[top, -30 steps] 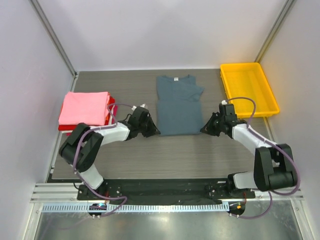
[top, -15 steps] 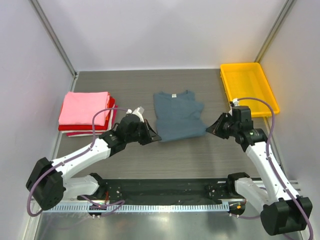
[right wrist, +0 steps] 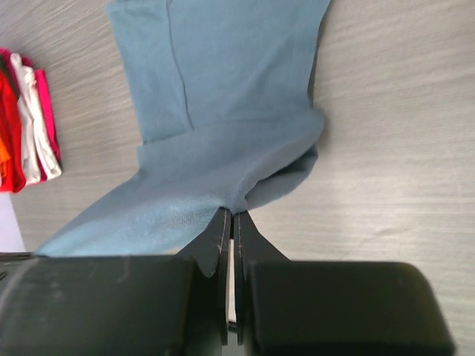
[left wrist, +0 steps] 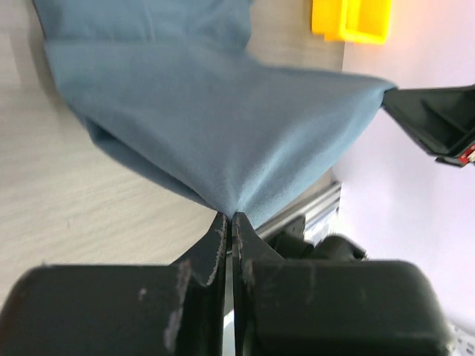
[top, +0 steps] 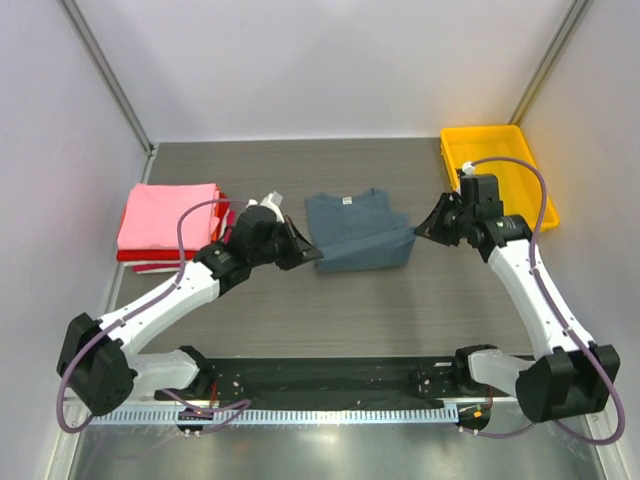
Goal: Fold and stack the t-shirts
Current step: Fold the tshirt
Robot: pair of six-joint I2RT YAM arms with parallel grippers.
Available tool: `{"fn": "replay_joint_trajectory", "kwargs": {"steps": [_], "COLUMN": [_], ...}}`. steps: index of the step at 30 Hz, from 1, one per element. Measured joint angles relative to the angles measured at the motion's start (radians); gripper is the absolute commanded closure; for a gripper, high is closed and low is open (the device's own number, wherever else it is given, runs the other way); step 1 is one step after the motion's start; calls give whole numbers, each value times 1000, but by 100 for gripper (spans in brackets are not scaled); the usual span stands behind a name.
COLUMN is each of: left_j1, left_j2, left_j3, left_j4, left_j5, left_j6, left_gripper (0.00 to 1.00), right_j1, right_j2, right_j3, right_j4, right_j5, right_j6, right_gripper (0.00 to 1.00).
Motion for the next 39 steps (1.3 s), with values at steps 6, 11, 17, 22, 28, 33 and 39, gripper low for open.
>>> {"fn": "replay_joint_trajectory", "kwargs": {"steps": [6,11,17,22,28,33,39], "left_j1": [72,137,212,246,283,309,332], "left_j2": [129,232,380,492,610,698,809], "left_j3": [132,230,341,452,568,616,721], "left_j4": [-31,-43,-52,-71,-72,-71,-90], "left_j5": [17,34,66,79,92,97,84], "left_j6": [41,74,106,132,153,154,159], "left_gripper": [100,100,100,100,100,100,100], "right_j1": [0,-3,-15,-34,-53,-56,-68], "right_j2": [159,309,494,636,768,868,973], "right_j3": [109,216,332,453,589,671,750], "right_j4": [40,76,112,122,132,144,151], "right_j5": [27,26,4,-30,-67,-89,-124], "right_j6": [-6,-10,-11,-16,-17,-16,-5], "right_gripper": [99,99,99,99,99,99,99]}}
